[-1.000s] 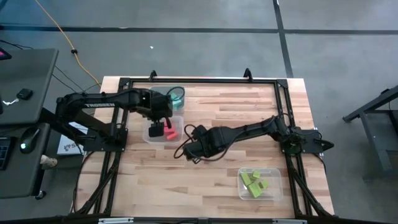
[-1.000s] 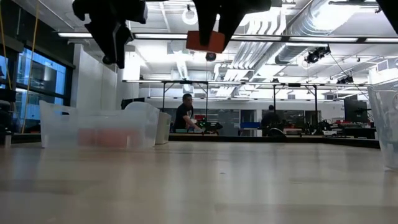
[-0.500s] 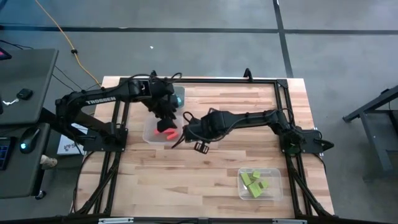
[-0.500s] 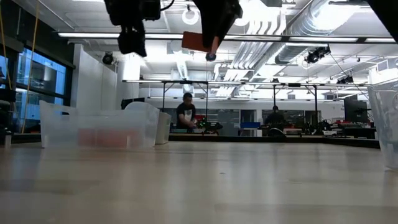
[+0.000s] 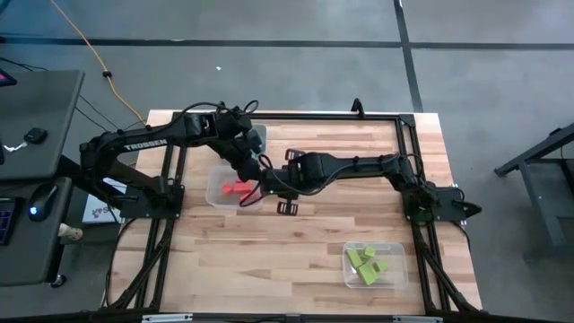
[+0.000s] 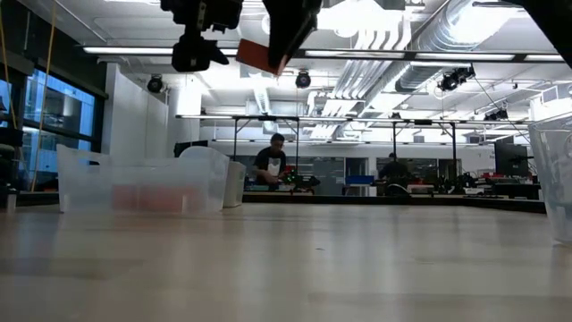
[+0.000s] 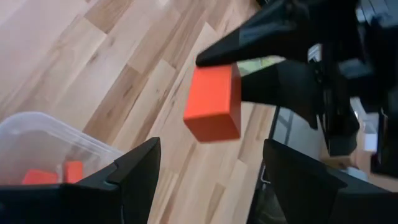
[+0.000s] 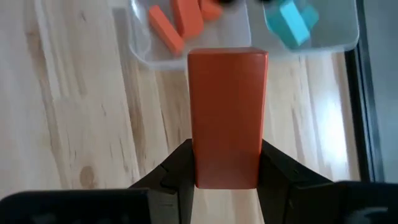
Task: Sort & place blocks by color
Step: Put the orange block into the top transparent bin
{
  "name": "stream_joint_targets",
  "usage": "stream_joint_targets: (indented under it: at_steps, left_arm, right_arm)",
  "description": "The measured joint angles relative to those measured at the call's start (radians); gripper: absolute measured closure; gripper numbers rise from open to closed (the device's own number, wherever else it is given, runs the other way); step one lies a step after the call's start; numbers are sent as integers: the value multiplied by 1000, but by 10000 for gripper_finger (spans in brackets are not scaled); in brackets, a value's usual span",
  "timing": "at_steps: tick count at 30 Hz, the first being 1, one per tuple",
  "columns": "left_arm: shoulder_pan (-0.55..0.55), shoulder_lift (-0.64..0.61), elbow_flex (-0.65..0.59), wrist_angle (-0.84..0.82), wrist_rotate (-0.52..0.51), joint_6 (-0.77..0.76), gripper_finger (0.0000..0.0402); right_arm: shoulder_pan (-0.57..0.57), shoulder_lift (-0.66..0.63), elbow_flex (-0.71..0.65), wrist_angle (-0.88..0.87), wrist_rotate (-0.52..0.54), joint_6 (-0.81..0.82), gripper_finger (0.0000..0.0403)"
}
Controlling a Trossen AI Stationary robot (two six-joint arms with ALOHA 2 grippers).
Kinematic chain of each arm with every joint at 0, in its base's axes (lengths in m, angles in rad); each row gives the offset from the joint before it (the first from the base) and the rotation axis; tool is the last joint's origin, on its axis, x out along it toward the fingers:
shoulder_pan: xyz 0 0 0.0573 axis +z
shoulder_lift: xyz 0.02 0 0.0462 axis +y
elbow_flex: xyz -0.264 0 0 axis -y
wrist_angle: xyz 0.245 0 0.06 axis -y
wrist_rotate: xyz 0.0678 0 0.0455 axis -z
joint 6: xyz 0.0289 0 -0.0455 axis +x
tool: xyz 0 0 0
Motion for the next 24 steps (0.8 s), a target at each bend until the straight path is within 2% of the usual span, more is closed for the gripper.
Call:
stream_joint_targets:
  at_steps: [9,17,24]
  left_arm:
    - [0,0,0,0,0,-64,142]
    - [0,0,0,8,-1,-70,144]
    - [0,0,0,34,-1,-77,182]
  right_arm:
    - [0,0,0,79,46,-87,297]
    - [0,0,0,146,53,-72,297]
    - [0,0,0,156,74,-31,297]
